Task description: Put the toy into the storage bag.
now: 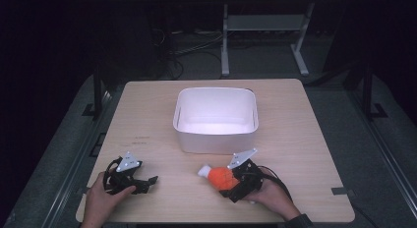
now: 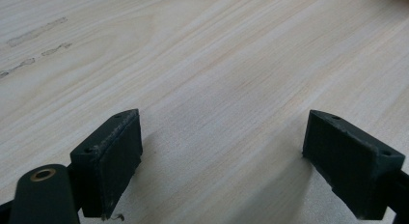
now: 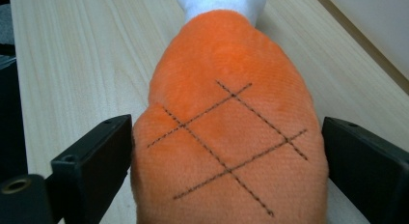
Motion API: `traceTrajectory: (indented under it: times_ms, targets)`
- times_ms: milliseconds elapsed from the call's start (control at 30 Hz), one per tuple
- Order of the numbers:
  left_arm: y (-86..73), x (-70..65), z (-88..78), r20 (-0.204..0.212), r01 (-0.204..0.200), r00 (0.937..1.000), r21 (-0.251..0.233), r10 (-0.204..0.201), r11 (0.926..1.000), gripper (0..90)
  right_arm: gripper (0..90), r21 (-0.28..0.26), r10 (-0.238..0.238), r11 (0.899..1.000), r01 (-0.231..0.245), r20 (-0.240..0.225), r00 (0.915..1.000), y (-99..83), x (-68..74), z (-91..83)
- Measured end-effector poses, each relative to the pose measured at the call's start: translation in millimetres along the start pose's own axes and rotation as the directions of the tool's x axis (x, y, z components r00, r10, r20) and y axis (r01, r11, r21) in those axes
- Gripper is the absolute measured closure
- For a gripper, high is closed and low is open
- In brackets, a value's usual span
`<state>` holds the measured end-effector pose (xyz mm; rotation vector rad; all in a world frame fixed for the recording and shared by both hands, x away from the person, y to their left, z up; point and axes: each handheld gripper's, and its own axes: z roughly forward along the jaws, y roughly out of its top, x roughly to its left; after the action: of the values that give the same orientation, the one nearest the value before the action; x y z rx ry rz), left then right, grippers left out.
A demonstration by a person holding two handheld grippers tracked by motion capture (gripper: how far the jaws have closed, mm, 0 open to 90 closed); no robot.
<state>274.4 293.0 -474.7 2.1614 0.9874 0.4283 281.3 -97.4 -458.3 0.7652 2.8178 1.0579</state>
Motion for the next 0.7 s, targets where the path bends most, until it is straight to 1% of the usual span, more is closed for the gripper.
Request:
traceTrajectory:
  times_ms: [67,167,233,267,300,400,467,600,700]
  targets:
    - [-0.1,-0.1,0.1,-0.001,0.001,1.0,-0.002,-0.001,1.0,13.1,12.6,-0.004,-0.002,1.0,0.002,-0.002,1.0,-0.5,-0.5,-1.3]
    - [-0.1,-0.1,0.1,0.0,0.001,1.0,-0.002,-0.001,1.0,13.2,15.8,-0.011,-0.003,1.0,0.003,-0.007,1.0,-0.6,-0.7,-2.1]
    - [-0.1,-0.1,0.1,0.0,0.001,1.0,-0.002,-0.001,1.0,13.2,20.9,-0.013,-0.007,1.0,0.007,-0.004,1.0,-0.9,-0.4,-2.8]
    - [-0.1,0.0,0.1,0.0,-0.001,1.0,-0.001,0.001,1.0,13.1,23.9,-0.014,-0.018,1.0,0.018,-0.002,0.9998,-1.3,-0.9,-3.4]
    - [0.0,0.0,0.0,0.0,0.0,1.0,0.0,0.0,1.0,13.1,23.9,-0.014,-0.018,1.0,0.018,-0.002,0.9998,-1.3,-0.9,-3.4]
    - [-0.1,0.0,0.1,0.0,-0.001,1.0,-0.002,0.001,1.0,13.1,34.8,-0.022,-0.032,0.999,0.032,0.01,0.9994,-2.4,-0.9,-6.0]
    - [0.0,0.0,-0.1,0.0,0.0,1.0,0.001,0.0,1.0,13.1,35.1,-0.022,-0.034,0.999,0.035,0.011,0.9994,-2.4,-1.0,-6.2]
    - [0.0,0.0,0.0,0.0,-0.001,1.0,0.001,0.001,1.0,13.1,32.2,-0.023,-0.034,0.999,0.034,0.0,0.9994,-2.5,-1.6,-6.5]
    - [-0.1,0.0,0.1,0.0,0.0,1.0,-0.002,0.0,1.0,13.2,31.7,-0.024,-0.033,0.999,0.032,-0.002,0.9995,-2.3,-1.3,-7.4]
